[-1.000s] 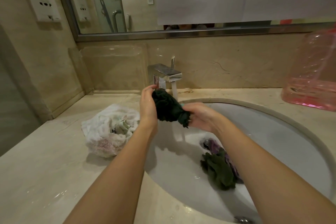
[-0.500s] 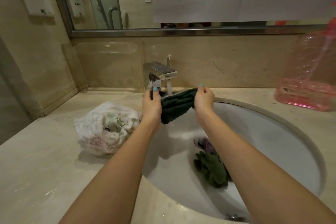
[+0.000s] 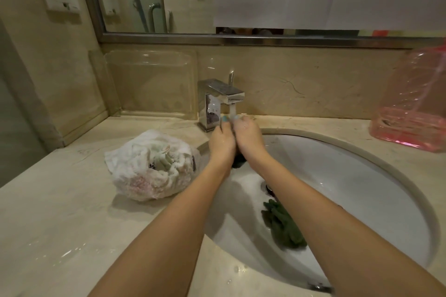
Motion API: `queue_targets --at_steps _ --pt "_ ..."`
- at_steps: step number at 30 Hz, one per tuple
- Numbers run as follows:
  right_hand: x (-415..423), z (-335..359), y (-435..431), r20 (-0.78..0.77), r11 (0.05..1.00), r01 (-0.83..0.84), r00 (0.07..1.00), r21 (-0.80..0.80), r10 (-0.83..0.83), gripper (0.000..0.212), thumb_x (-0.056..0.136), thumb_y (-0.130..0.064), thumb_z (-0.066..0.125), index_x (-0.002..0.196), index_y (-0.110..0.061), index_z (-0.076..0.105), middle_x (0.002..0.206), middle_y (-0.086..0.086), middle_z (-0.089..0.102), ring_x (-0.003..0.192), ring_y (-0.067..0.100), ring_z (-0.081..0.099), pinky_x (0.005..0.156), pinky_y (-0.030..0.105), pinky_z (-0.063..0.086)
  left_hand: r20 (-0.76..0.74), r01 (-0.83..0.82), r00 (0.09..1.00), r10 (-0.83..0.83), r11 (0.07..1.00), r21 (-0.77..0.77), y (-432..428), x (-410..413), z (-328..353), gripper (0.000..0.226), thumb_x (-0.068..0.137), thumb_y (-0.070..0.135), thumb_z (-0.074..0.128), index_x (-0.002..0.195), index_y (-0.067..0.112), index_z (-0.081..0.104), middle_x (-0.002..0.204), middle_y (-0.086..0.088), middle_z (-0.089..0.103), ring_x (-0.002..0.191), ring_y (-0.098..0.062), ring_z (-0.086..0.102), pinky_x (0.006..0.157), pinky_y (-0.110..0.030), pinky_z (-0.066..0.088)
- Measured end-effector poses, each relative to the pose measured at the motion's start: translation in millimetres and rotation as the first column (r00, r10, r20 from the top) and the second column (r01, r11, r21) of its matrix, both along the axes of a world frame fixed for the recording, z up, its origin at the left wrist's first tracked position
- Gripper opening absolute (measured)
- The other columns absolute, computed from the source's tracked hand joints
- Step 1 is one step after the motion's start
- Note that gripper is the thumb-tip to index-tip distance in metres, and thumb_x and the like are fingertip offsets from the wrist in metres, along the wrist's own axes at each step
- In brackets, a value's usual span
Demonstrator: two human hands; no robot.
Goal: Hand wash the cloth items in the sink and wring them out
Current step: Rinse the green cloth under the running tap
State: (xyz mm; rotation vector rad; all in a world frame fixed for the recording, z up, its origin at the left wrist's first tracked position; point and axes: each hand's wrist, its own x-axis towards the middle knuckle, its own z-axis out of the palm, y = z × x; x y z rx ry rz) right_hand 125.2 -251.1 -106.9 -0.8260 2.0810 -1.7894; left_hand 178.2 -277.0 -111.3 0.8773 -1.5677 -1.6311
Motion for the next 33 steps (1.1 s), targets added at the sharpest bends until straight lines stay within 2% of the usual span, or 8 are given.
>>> queue_targets --at_steps 4,6,11,18,24,26,29,33 --pt "-14.4 -7.5 8.0 0.036 0.996 0.064 0.997 0.055 -0.066 0.027 0.101 -0.019 0.039 0.082 -0.011 0.056 0.095 0.017 0.063 0.094 0.035 0.063 0.087 0.046 0.053 0.067 0.058 0.997 -0.044 0.975 -0.213 22.8 -2.7 5.5 0.036 0.106 0.032 0.035 0.099 0.009 0.062 0.091 -0.007 0.063 0.085 -0.020 0.060 0.065 -0.026 0.046" --pt "-4.6 -9.2 12.0 -0.017 0.996 0.060 0.998 0.071 -0.059 0.029 0.101 -0.015 0.036 0.081 -0.009 0.057 0.087 0.014 0.062 0.087 0.031 0.059 0.082 0.041 0.051 0.067 0.005 0.998 0.011 0.971 -0.238 11.1 -3.2 5.7 0.038 0.106 0.033 0.034 0.090 0.010 0.059 0.083 -0.005 0.061 0.079 -0.020 0.058 0.063 -0.025 0.043" --pt "22.9 -3.6 5.4 -0.132 0.999 -0.019 0.991 0.036 0.024 0.040 0.098 -0.015 0.041 0.059 -0.017 0.050 0.063 0.002 0.053 0.065 0.020 0.050 0.062 0.032 0.038 0.054 -0.028 0.998 0.028 1.000 0.007 -19.2 4.5 -7.9 0.040 0.104 0.035 0.035 0.083 0.015 0.063 0.092 -0.015 0.068 0.092 -0.032 0.065 0.085 -0.042 0.054" --pt "-33.3 -16.1 18.2 0.242 0.995 0.070 0.967 0.067 -0.084 0.034 0.099 -0.034 0.038 0.089 -0.012 0.062 0.102 0.020 0.065 0.101 0.038 0.063 0.091 0.050 0.051 -0.101 0.120 0.986 -0.132 0.986 -0.117 27.0 -1.0 20.7 0.036 0.105 0.028 0.037 0.072 0.016 0.047 0.072 -0.001 0.048 0.068 -0.013 0.048 0.063 -0.026 0.042" --pt "-44.2 -7.5 45.4 0.427 0.974 -0.186 0.876 -0.127 0.223 0.021 0.097 -0.006 0.051 0.117 0.000 0.059 0.108 0.018 0.062 0.094 0.022 0.062 0.075 0.027 0.053 -0.099 0.028 0.994 -0.037 0.996 -0.090 -20.2 17.4 4.7 0.032 0.105 0.035 0.036 0.109 0.011 0.057 0.109 -0.010 0.062 0.098 -0.022 0.062 0.082 -0.036 0.055" --pt "-40.9 -2.2 39.7 0.371 0.958 -0.194 0.891 -0.210 0.262 0.025 0.095 -0.001 0.053 0.118 -0.006 0.061 0.103 0.014 0.064 0.094 0.022 0.062 0.078 0.029 0.052 0.012 0.142 0.990 -0.141 0.990 -0.027 -20.8 18.2 -1.3 0.043 0.102 0.043 0.043 0.125 0.008 0.054 0.117 -0.013 0.063 0.105 -0.025 0.063 0.088 -0.037 0.054" --pt "-34.6 3.2 30.4 0.199 0.976 -0.172 0.960 -0.132 0.196 0.020 0.095 -0.007 0.056 0.105 -0.020 0.066 0.107 0.009 0.065 0.102 0.024 0.063 0.090 0.038 0.052 0.209 0.344 0.921 -0.330 0.938 -0.033 -10.7 20.2 -3.5 0.041 0.094 0.053 0.054 0.107 0.016 0.064 0.092 -0.003 0.069 0.087 -0.018 0.066 0.070 -0.028 0.053" --pt "-41.0 -4.2 35.4 0.196 0.986 -0.154 0.967 -0.072 0.165 0.020 0.093 -0.018 0.063 0.112 -0.012 0.066 0.111 0.013 0.066 0.104 0.027 0.064 0.082 0.034 0.053 0.065 0.282 0.959 -0.276 0.950 -0.130 -17.9 21.0 -4.0 0.011 0.096 0.030 0.060 0.100 0.020 0.062 0.094 -0.004 0.066 0.090 -0.022 0.065 0.068 -0.025 0.054"
